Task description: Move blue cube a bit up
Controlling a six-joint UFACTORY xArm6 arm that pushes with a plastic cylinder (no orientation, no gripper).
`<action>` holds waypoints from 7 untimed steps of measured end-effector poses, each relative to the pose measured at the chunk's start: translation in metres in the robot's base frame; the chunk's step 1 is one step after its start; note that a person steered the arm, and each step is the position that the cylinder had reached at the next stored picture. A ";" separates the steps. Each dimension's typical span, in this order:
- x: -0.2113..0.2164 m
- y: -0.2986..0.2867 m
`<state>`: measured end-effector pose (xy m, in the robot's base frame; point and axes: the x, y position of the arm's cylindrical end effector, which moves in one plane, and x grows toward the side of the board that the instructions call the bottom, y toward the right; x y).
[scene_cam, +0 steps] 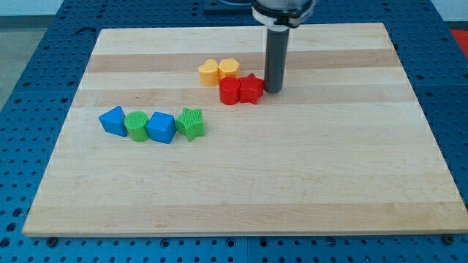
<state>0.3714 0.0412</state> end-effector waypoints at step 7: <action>0.117 -0.151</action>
<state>0.4881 -0.1095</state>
